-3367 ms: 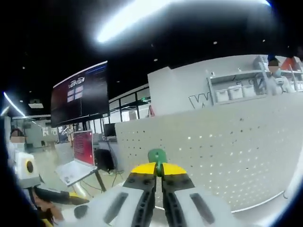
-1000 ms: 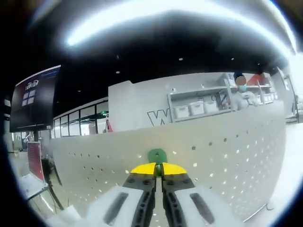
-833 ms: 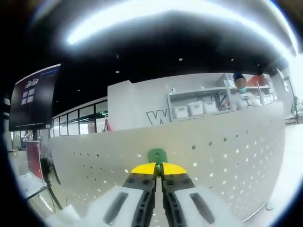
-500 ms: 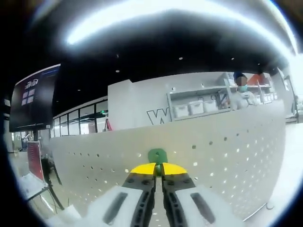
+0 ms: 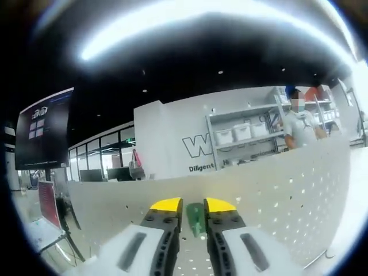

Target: Insert the hook assembly into the mounting plate slot until the hook locks in place.

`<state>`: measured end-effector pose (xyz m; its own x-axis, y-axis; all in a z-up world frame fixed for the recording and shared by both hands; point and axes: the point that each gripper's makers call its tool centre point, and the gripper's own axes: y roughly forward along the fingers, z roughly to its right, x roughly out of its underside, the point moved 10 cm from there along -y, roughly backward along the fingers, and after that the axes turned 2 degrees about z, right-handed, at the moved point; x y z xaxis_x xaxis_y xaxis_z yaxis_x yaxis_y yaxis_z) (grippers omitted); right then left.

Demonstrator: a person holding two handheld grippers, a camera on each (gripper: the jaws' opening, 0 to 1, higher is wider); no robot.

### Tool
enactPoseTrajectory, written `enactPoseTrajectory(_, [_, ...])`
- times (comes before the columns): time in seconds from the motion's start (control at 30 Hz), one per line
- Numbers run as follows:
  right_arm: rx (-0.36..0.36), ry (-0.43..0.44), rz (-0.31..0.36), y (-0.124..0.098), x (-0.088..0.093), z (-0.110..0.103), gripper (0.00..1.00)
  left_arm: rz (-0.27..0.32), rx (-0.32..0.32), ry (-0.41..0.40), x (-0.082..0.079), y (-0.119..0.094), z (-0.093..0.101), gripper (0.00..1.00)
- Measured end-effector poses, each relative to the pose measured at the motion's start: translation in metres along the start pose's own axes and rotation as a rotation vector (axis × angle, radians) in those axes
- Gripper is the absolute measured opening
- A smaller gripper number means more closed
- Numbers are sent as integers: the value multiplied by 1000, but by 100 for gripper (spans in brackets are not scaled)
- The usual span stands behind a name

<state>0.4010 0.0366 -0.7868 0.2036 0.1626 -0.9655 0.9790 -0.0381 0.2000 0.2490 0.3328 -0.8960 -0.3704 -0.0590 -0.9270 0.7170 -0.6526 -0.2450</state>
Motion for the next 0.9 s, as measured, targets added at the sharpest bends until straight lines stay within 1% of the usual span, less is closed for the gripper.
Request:
enactPoseTrajectory(0.17, [-49,-31,11,-6,-19,1,14,-11,-1,-1,3,-2,1,100])
enactPoseTrajectory(0.27, [-77,-53,4,-12,-27,3,15,-18,-5,2,5,-3,1,100])
enactPoseTrajectory(0.37, [-118,-76,-23,-20,-30,6,16,-30,-8,4,6,-4,1,100])
enactPoseTrajectory(0.47, [-142,-106,-50,-27,-29,9,16,-43,-9,5,8,-5,2,100])
enactPoseTrajectory(0.5, [-150,-112,-64,-30,-28,11,16,-58,-9,3,9,-6,2,100])
enactPoseTrajectory(0.6, [-172,-121,-102,-40,-25,18,17,-75,-13,1,12,-7,3,100])
enactPoseTrajectory(0.63, [-180,-127,-116,-43,-24,20,18,-87,-15,3,13,-7,3,100])
enactPoseTrajectory(0.67, [-199,-147,-144,-47,-22,23,19,-96,-15,5,14,-8,3,100])
enactPoseTrajectory(0.7, [-201,-150,-151,-49,-21,24,19,-101,-16,8,14,-8,3,100])
enactPoseTrajectory(0.83, [-244,-156,-223,-65,-12,33,20,-128,-17,11,17,-9,5,100])
enactPoseTrajectory(0.9, [-259,-174,-252,-74,-6,36,20,-139,-17,14,19,-9,6,100])
